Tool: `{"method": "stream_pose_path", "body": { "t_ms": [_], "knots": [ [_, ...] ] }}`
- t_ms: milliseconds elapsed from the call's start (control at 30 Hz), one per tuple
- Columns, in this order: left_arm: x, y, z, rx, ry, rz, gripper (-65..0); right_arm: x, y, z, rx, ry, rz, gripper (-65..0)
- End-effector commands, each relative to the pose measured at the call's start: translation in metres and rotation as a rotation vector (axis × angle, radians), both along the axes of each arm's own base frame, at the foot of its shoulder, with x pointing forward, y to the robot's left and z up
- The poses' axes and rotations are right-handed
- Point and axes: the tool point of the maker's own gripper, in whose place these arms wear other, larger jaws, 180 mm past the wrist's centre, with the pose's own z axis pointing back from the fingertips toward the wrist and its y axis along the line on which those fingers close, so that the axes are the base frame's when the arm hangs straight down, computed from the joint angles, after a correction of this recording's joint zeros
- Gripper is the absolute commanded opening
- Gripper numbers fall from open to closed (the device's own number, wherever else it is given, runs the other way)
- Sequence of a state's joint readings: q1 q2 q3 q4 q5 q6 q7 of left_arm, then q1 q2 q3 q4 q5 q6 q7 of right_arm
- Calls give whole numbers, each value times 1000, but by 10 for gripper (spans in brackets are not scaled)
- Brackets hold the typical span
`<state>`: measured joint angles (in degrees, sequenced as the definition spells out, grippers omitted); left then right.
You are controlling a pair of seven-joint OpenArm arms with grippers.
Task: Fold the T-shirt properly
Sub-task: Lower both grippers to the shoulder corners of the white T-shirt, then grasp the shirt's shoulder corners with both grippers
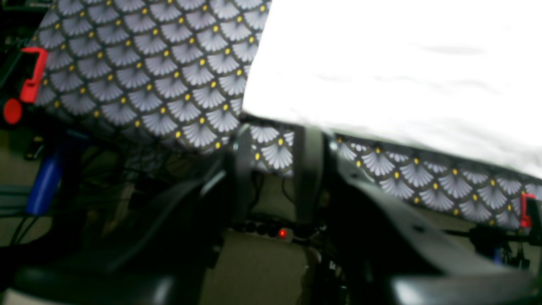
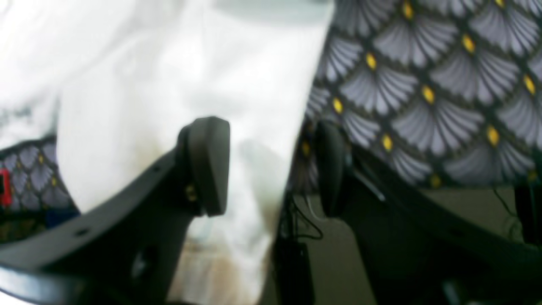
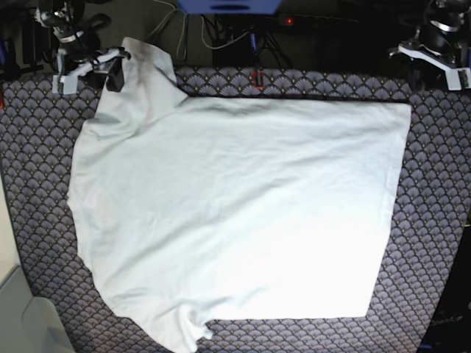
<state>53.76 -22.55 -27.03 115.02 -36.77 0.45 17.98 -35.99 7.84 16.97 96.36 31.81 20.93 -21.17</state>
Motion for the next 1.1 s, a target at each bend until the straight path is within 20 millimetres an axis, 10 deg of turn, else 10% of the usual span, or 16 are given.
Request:
{"method": "stream_pose_path", "body": {
  "t_ms": [0,267,667,1067],
  "knots": [
    [4,2,9,12,-33,-4,-476,-4,0,1,-2,2,17,-319],
    [15,2,14,10,-62,-4,-475,-7,20,-4,30,22,61,-349],
    [49,7,2,-23,-29,11,-474,-8,30,-6,46,28,86,-650],
    [56,21,-36,-94,25,122,-419,-7,28,-6,43,28,84,-647]
  ]
}}
